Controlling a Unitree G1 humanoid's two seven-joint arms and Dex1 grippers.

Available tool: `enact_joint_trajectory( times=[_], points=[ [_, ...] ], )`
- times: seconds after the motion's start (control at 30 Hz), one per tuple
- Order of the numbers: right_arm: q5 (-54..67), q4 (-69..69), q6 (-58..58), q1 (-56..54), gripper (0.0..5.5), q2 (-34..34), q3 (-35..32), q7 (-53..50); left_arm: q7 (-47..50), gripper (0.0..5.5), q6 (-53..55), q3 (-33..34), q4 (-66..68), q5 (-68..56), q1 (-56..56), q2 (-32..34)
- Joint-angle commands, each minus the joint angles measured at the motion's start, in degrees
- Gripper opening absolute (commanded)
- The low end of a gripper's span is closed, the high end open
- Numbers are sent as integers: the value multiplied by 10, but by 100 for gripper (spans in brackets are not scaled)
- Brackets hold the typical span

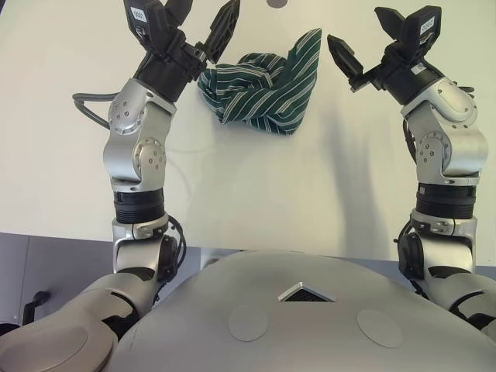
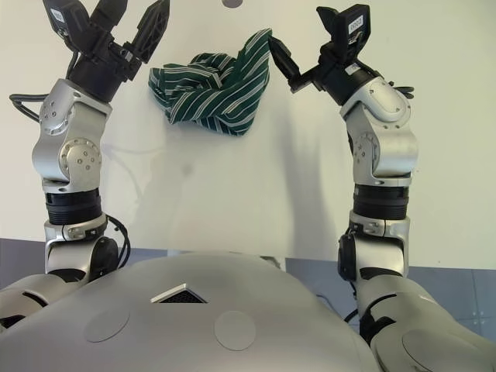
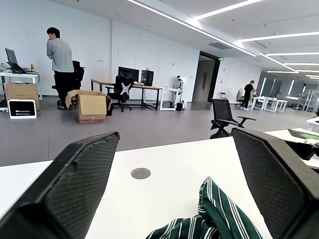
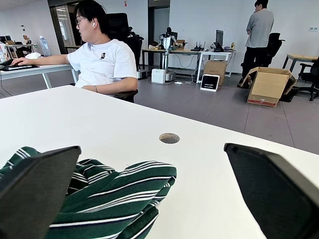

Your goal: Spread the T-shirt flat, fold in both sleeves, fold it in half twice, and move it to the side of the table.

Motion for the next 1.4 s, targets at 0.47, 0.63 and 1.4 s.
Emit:
enact_joint_trajectory(
  times=[0.47, 0.63, 1.4],
  points=[
    [5, -9, 4, -2, 537, 4, 0, 6, -3, 415, -5, -19, -4, 9, -7, -3],
    [-1, -5, -1, -7, 537, 10, 1, -3, 16, 415, -17, -18, -2, 24, -7, -5],
    [-11, 2, -27, -12, 537, 15, 9, -1, 2, 415, -34, -18, 10, 30, -13, -1]
  ],
)
